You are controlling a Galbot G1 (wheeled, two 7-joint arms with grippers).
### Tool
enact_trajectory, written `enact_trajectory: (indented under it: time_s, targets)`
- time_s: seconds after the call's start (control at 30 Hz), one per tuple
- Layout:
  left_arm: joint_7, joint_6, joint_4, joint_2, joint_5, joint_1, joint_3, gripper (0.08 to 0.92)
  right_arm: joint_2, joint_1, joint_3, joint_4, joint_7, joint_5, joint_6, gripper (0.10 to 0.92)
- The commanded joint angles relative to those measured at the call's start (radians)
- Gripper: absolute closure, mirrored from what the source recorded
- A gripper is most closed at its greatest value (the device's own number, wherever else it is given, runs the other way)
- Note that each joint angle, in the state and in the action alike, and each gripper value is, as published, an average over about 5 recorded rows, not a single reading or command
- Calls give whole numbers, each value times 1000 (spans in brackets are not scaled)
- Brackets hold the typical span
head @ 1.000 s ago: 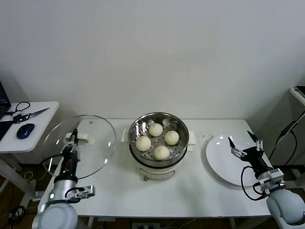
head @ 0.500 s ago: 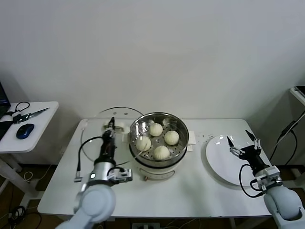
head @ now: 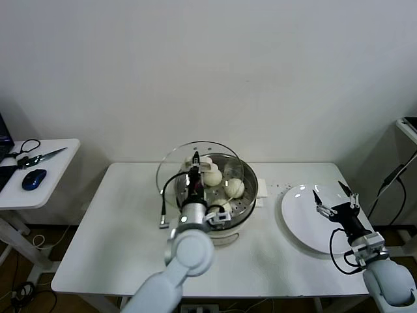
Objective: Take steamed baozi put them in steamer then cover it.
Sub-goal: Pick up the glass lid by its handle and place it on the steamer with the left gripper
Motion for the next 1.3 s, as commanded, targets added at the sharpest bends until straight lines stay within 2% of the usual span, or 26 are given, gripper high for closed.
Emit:
enact_trajectory:
  time_s: [0.03, 0.23, 0.77, 1.3]
  targets:
    - [17, 48, 217, -219, 96, -60, 38, 858, 6, -11, 20, -12, -7, -15, 10, 203]
    - [15, 48, 247, -253, 123, -53, 22, 858, 7, -9, 24, -23, -14, -15, 18, 203]
    - [54, 48, 241, -223, 177, -11, -13, 858, 8, -3, 27, -34, -22, -14, 27, 203]
    - [-16, 48, 260, -241, 161, -7, -16, 858, 9, -4, 38, -46, -37, -15, 39, 203]
